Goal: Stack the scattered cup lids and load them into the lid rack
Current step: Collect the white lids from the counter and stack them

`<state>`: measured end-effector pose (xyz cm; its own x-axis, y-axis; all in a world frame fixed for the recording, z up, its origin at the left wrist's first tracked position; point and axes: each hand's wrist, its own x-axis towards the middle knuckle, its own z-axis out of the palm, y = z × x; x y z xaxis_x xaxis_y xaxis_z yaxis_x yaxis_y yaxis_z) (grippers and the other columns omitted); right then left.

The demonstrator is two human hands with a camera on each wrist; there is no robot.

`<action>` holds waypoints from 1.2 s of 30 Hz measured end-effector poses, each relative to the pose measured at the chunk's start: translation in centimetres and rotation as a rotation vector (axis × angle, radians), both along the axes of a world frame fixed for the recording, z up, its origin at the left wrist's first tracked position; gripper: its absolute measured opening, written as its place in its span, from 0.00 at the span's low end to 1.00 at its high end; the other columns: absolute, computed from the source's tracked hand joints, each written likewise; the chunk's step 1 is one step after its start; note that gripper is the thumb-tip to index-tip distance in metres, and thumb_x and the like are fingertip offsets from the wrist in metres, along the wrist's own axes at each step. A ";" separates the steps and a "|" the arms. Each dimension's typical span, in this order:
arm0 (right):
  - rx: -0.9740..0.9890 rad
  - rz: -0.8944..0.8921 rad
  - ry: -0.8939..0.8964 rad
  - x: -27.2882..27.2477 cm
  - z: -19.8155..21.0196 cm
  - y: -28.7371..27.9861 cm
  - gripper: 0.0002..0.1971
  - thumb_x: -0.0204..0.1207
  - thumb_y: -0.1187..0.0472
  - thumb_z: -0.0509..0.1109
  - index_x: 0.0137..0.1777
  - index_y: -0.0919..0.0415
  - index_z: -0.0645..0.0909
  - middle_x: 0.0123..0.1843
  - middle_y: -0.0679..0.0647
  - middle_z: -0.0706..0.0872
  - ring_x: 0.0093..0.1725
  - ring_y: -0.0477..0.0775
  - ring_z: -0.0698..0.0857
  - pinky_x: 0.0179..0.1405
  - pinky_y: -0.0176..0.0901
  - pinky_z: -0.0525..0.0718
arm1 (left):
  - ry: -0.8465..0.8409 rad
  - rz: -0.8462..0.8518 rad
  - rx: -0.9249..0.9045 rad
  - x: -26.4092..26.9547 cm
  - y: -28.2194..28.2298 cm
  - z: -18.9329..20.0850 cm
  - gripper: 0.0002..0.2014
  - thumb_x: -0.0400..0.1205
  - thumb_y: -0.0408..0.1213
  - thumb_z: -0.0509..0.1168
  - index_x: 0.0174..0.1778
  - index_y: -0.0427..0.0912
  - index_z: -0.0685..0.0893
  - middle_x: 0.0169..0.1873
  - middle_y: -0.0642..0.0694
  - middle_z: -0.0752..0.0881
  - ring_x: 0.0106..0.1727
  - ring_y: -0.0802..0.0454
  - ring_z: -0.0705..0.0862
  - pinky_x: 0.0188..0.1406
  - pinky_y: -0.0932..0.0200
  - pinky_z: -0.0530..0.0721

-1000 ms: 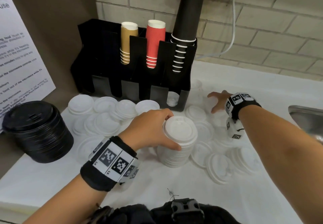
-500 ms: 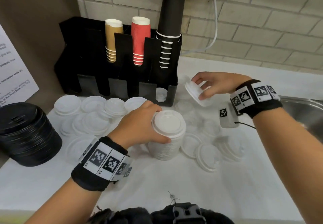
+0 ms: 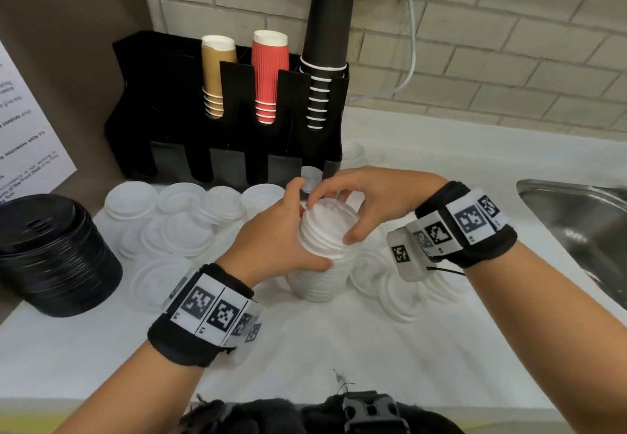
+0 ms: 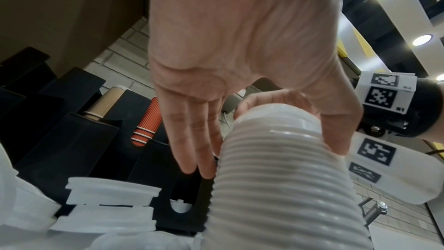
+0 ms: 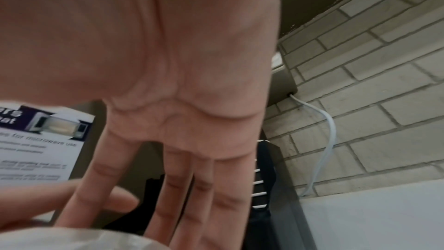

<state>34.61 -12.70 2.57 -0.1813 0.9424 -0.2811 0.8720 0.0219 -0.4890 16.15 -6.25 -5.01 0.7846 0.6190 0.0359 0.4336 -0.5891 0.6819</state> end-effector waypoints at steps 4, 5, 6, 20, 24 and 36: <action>0.030 0.023 -0.033 -0.7 -0.3 0.2 0.33 0.64 0.64 0.82 0.70 0.47 0.78 0.54 0.37 0.75 0.59 0.46 0.77 0.44 0.15 0.73 | -0.009 -0.007 0.006 0.1 0.2 -0.1 0.59 0.60 0.52 0.82 0.80 0.56 0.50 0.44 0.71 0.72 0.45 0.71 0.79 0.41 0.68 0.82; 0.034 0.028 -0.053 -0.9 -0.4 0.2 0.33 0.64 0.63 0.83 0.70 0.46 0.78 0.54 0.40 0.76 0.60 0.47 0.77 0.44 0.16 0.73 | -0.013 -0.007 0.000 0.1 0.2 -0.1 0.58 0.61 0.51 0.82 0.80 0.55 0.50 0.44 0.71 0.72 0.45 0.72 0.78 0.41 0.71 0.80; 0.037 0.035 -0.081 -1.0 -0.4 0.2 0.34 0.64 0.62 0.83 0.70 0.44 0.78 0.56 0.44 0.77 0.61 0.48 0.77 0.44 0.17 0.73 | -0.018 -0.008 -0.005 0.1 0.2 0.0 0.58 0.61 0.51 0.82 0.80 0.55 0.51 0.44 0.71 0.72 0.45 0.72 0.78 0.40 0.72 0.80; 0.049 0.041 -0.287 -3.2 -0.2 -0.1 0.34 0.61 0.58 0.83 0.69 0.47 0.75 0.61 0.53 0.80 0.60 0.54 0.78 0.59 0.52 0.81 | -0.006 -0.021 -0.008 0.2 0.4 -0.1 0.39 0.58 0.51 0.83 0.63 0.53 0.71 0.51 0.61 0.79 0.48 0.64 0.80 0.39 0.64 0.79; 0.082 -0.004 -0.202 -2.3 -0.9 -0.2 0.35 0.59 0.55 0.85 0.66 0.47 0.73 0.60 0.47 0.81 0.58 0.50 0.80 0.54 0.43 0.82 | 0.016 -0.035 -0.023 0.3 0.6 0.2 0.38 0.58 0.52 0.84 0.63 0.52 0.75 0.53 0.59 0.82 0.52 0.59 0.82 0.49 0.58 0.83; 0.177 -0.700 0.381 9.9 -1.1 4.3 0.08 0.84 0.62 0.63 0.57 0.60 0.82 0.55 0.54 0.84 0.59 0.56 0.83 0.51 0.41 0.84 | 0.082 -0.050 -0.037 0.3 0.6 0.8 0.41 0.55 0.58 0.83 0.62 0.63 0.70 0.55 0.67 0.78 0.54 0.63 0.79 0.54 0.55 0.83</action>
<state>44.48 -8.41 1.47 0.4128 0.8975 -0.1555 0.4870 -0.3617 -0.7950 16.46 -5.62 -4.23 0.8139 0.5787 -0.0521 0.4598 -0.5867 0.6666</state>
